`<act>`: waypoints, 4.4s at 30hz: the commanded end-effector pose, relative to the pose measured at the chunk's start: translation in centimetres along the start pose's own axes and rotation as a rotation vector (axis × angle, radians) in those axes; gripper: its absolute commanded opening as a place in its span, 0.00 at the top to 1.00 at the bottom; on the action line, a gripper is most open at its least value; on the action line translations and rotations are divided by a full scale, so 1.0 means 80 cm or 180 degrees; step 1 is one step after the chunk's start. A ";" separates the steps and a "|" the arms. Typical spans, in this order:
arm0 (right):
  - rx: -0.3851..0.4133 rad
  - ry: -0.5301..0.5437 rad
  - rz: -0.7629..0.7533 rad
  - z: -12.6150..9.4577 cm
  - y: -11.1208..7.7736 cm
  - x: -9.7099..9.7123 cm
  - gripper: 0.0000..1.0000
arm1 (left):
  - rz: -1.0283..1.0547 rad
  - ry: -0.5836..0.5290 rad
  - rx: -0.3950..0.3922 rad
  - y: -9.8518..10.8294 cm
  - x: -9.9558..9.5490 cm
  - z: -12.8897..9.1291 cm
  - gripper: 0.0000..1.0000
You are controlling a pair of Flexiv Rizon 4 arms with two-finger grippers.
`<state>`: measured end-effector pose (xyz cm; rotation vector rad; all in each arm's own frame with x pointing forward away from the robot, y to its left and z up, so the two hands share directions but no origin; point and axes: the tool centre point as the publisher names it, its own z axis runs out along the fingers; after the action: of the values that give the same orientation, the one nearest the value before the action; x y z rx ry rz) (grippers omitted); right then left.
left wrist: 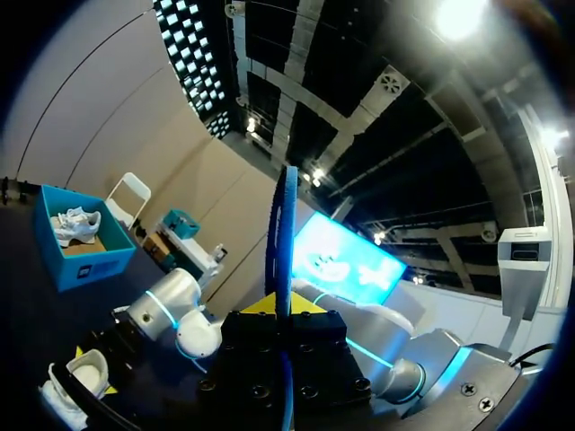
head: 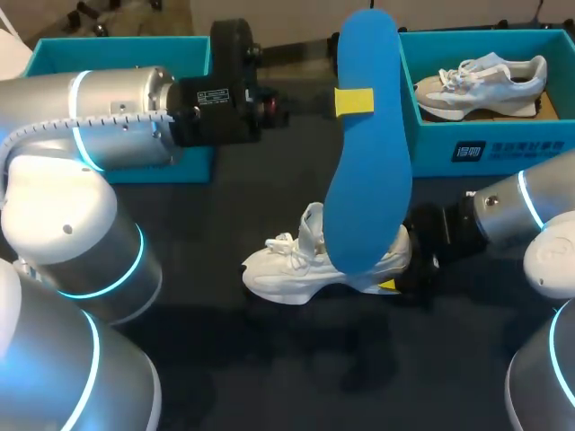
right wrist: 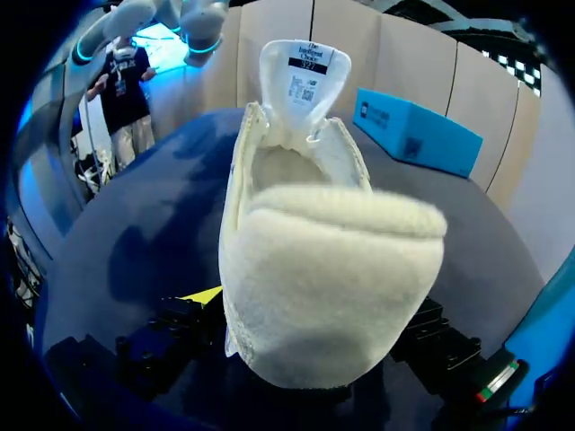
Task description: Take the shoe out of the shoebox, open the shoe tongue, remove and reinsert the insole, then place the shoe into the shoebox
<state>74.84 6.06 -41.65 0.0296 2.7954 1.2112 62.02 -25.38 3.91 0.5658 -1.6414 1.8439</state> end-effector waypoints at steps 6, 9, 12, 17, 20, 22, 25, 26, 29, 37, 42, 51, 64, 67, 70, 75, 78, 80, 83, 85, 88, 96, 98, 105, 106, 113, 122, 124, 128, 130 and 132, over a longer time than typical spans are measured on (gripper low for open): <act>0.0378 -0.0077 0.0009 -0.029 0.024 0.003 0.00 | 0.0000 -0.0001 0.0015 0.002 0.000 0.001 1.00; 0.0512 -0.0072 0.0003 -0.037 0.030 0.002 0.00 | 0.0000 -0.0001 0.0015 0.002 0.000 0.001 1.00; 0.0646 -0.0085 0.0042 -0.045 0.036 0.001 0.00 | 0.0000 -0.0001 0.0015 0.002 0.000 0.001 1.00; 0.0875 -0.0184 0.0087 -0.052 0.044 0.000 0.00 | 0.0000 -0.0001 0.0015 0.002 0.000 0.001 1.00; 0.0922 -0.0257 -0.0041 -0.057 0.051 0.001 0.00 | 0.0000 -0.0001 0.0015 0.002 0.000 0.001 1.00; 0.0992 -0.0257 -0.0073 -0.060 0.054 0.001 0.00 | 0.0000 -0.0001 0.0015 0.002 0.000 0.001 1.00; 0.1147 -0.0280 -0.0048 -0.067 0.060 0.001 0.00 | 0.0000 -0.0001 0.0015 0.002 0.000 0.001 1.00; 0.1178 -0.0296 -0.0036 -0.069 0.062 0.001 0.00 | 0.0000 -0.0001 0.0015 0.002 0.000 0.001 1.00; 0.1279 -0.0314 0.0024 -0.074 0.068 0.002 0.00 | 0.0000 -0.0001 0.0015 0.002 0.000 0.001 1.00; 0.1472 -0.0318 0.0220 -0.079 0.077 0.001 0.00 | 0.0000 -0.0001 0.0015 0.002 0.000 0.001 1.00; 0.1680 -0.0332 0.0204 -0.081 0.079 -0.002 0.00 | 0.0000 -0.0001 0.0015 0.002 0.000 0.001 1.00; 0.1825 -0.0309 0.0106 -0.082 0.087 -0.008 0.00 | 0.0000 -0.0001 0.0015 0.002 0.000 0.001 1.00; 0.1929 -0.0222 0.0061 -0.083 0.094 -0.010 0.00 | 0.0000 -0.0001 0.0015 0.002 0.000 0.001 1.00; 0.1873 -0.0166 0.0133 -0.082 0.092 -0.010 0.00 | 0.0000 -0.0001 0.0015 0.002 0.000 0.001 1.00; 0.1840 -0.0136 0.0144 -0.082 0.091 -0.008 0.00 | 0.0000 -0.0001 0.0015 0.002 0.000 0.001 1.00; 0.1840 -0.0136 0.0144 -0.082 0.091 -0.008 0.00 | 0.0000 -0.0001 0.0015 0.002 0.000 0.001 1.00; 0.1840 -0.0136 0.0144 -0.082 0.091 -0.008 0.00 | 0.0000 -0.0001 0.0015 0.002 0.000 0.001 1.00; 0.1840 -0.0136 0.0144 -0.082 0.091 -0.008 0.00 | 0.0000 -0.0001 0.0015 0.002 0.000 0.001 1.00; 0.1840 -0.0136 0.0144 -0.082 0.091 -0.008 0.00 | 0.0000 -0.0001 0.0015 0.002 0.000 0.001 1.00; 0.1840 -0.0136 0.0144 -0.082 0.091 -0.008 0.00 | 0.0000 -0.0001 0.0015 0.002 0.000 0.001 1.00; 0.1836 -0.0148 0.0081 -0.072 0.107 -0.013 0.00 | 0.0000 -0.0001 0.0015 0.002 0.000 0.001 1.00; 0.1783 -0.0172 0.0118 -0.047 0.122 -0.035 0.00 | 0.0000 -0.0001 0.0015 0.002 0.000 0.001 1.00; 0.1767 -0.0160 0.0113 -0.040 0.120 -0.039 0.00 | 0.0000 -0.0001 0.0015 0.002 0.000 0.001 1.00; 0.1776 -0.0068 0.0061 -0.012 0.109 -0.051 0.00 | 0.0000 -0.0001 0.0015 0.002 0.000 0.001 1.00; 0.1804 -0.0045 0.0051 -0.007 0.107 -0.053 0.00 | 0.0000 -0.0001 0.0015 0.002 0.000 0.001 1.00; 0.1836 0.0106 0.0019 0.010 0.093 -0.064 0.04 | 0.0000 -0.0001 0.0015 0.002 0.000 0.001 1.00; 0.1837 0.0288 0.0103 0.030 0.072 -0.054 0.56 | 0.0000 -0.0001 0.0015 0.002 0.000 0.001 1.00; 0.1841 0.0317 0.0116 0.032 0.070 -0.050 0.58 | 0.0000 -0.0001 0.0015 0.002 0.000 0.001 1.00; 0.1859 0.0382 0.0146 0.037 0.065 -0.044 0.79 | 0.0000 -0.0001 0.0015 0.002 0.000 0.001 1.00; 0.1864 0.0406 0.0161 0.039 0.063 -0.042 1.00 | 0.0000 -0.0001 0.0015 0.002 0.000 0.001 1.00; 0.1876 0.0419 0.0176 0.039 0.062 -0.041 1.00 | 0.0000 -0.0001 0.0015 0.002 0.000 0.001 1.00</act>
<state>78.15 11.33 -39.59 0.0697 3.1698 0.3741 62.02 -25.38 3.91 0.5658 -1.6414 1.8439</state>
